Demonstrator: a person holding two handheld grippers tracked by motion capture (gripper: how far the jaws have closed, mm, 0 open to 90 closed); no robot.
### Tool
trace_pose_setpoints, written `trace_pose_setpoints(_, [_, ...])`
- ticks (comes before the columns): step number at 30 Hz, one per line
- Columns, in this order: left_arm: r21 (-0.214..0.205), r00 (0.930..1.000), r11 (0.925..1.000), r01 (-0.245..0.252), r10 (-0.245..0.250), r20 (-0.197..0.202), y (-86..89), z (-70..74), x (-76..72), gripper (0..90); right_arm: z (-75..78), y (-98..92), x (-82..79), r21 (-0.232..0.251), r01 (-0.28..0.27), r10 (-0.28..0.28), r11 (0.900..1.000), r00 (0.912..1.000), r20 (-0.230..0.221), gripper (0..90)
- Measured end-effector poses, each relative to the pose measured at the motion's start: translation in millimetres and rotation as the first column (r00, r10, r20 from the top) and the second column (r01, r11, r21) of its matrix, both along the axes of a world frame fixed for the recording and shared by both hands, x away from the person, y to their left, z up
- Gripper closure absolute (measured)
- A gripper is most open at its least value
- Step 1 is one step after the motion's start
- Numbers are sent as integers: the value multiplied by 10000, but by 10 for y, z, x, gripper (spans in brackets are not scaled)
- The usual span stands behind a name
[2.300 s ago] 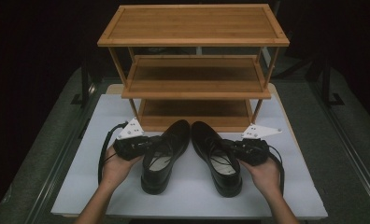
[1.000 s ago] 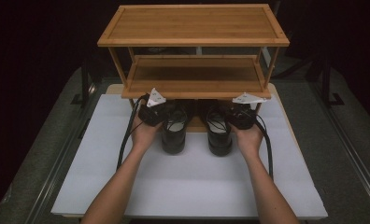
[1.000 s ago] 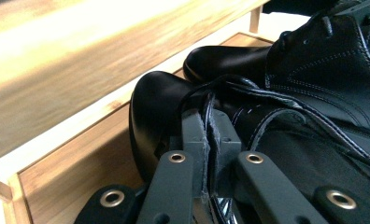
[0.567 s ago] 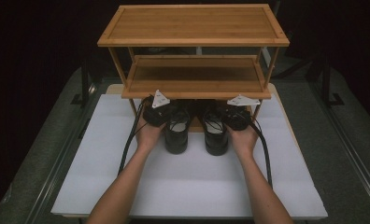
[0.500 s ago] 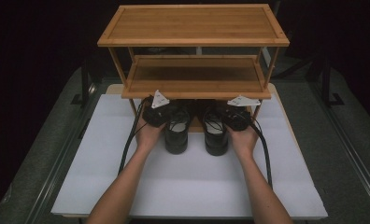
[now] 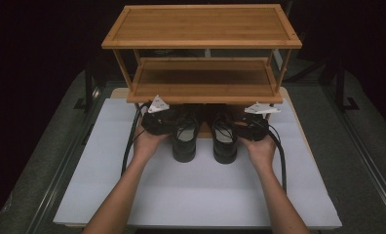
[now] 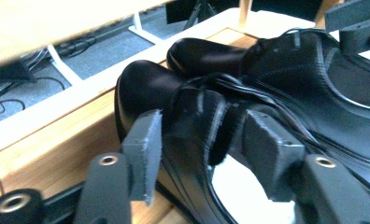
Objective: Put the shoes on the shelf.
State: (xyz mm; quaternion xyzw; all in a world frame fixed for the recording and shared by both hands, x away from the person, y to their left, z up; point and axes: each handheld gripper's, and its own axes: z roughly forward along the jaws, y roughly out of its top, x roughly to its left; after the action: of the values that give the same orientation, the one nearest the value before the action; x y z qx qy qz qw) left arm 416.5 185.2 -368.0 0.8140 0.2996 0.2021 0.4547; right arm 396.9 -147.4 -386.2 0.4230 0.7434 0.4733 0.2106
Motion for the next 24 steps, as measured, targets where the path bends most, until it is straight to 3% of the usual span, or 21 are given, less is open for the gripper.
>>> trace_pose_setpoints(4, [-357, 9993, 9989, 313, -320, -198, 98, 48, -140, 338, 87, -75, -157, -61, -362, 362, 9993, 9993, 11, 353])
trace_pose_setpoints(11, [-107, 9961, 9967, 803, -807, -369, 228, -2, -450, 203, 103, -201, -455, 37, -932, 932, 9956, 9953, -268, 223])
trace_pose_setpoints(17, [314, 9908, 9925, 1181, -1157, -709, 302, -245, -564, 128, -101, -255, -648, -112, -1221, 1213, 9925, 9912, -532, 178])
trace_pose_setpoints(19, [583, 9881, 9911, 1194, -1129, -1048, 290, -351, -536, 76, -193, -253, -658, -131, -1273, 1259, 9918, 9890, -781, 169])
trace_pose_setpoints(24, [838, 9817, 9866, 1397, -1269, -1423, 250, -562, -485, 73, -387, -179, -615, -430, -1639, 1564, 9855, 9774, -1421, 136])
